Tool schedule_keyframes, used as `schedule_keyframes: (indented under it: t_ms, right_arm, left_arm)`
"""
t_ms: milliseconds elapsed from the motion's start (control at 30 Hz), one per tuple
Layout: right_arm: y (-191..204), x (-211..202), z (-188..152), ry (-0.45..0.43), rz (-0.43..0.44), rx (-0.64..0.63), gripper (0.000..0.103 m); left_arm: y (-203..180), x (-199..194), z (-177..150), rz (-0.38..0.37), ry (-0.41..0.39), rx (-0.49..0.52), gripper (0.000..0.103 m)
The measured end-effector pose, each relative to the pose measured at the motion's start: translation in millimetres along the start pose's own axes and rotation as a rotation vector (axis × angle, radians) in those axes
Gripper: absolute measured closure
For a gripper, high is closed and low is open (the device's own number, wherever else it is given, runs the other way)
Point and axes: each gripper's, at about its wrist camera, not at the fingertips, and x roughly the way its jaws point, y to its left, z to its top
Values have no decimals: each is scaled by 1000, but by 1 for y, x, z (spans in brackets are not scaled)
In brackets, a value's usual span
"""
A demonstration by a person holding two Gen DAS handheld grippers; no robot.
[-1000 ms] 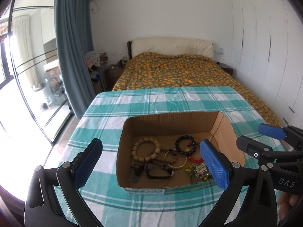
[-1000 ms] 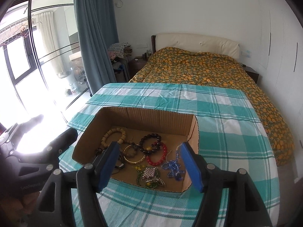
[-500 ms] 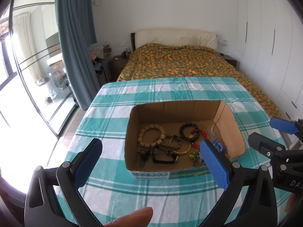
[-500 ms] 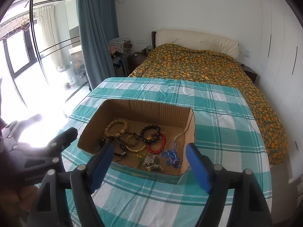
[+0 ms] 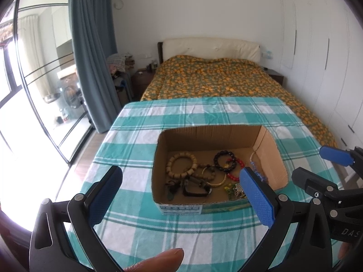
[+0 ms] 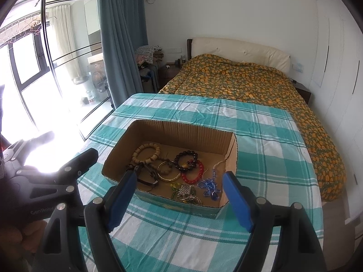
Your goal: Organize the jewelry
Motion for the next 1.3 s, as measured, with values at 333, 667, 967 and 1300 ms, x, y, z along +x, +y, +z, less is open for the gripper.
schedule_keyframes:
  t_ms: [333, 667, 967, 1300]
  right_arm:
    - [1, -8, -1, -7, -5, -3, 23]
    - [3, -12, -2, -17, -6, -12, 23]
    - [1, -15, -2, -19, -13, -8, 23]
    - [1, -18, -1, -27, -17, -11, 23]
  left_arm:
    - [3, -8, 2, -5, -8, -14, 0]
    - [3, -12, 3, -15, -11, -17, 0]
    - [5, -15, 6, -16, -1, -36, 0]
    - [3, -17, 6, -19, -2, -29, 0]
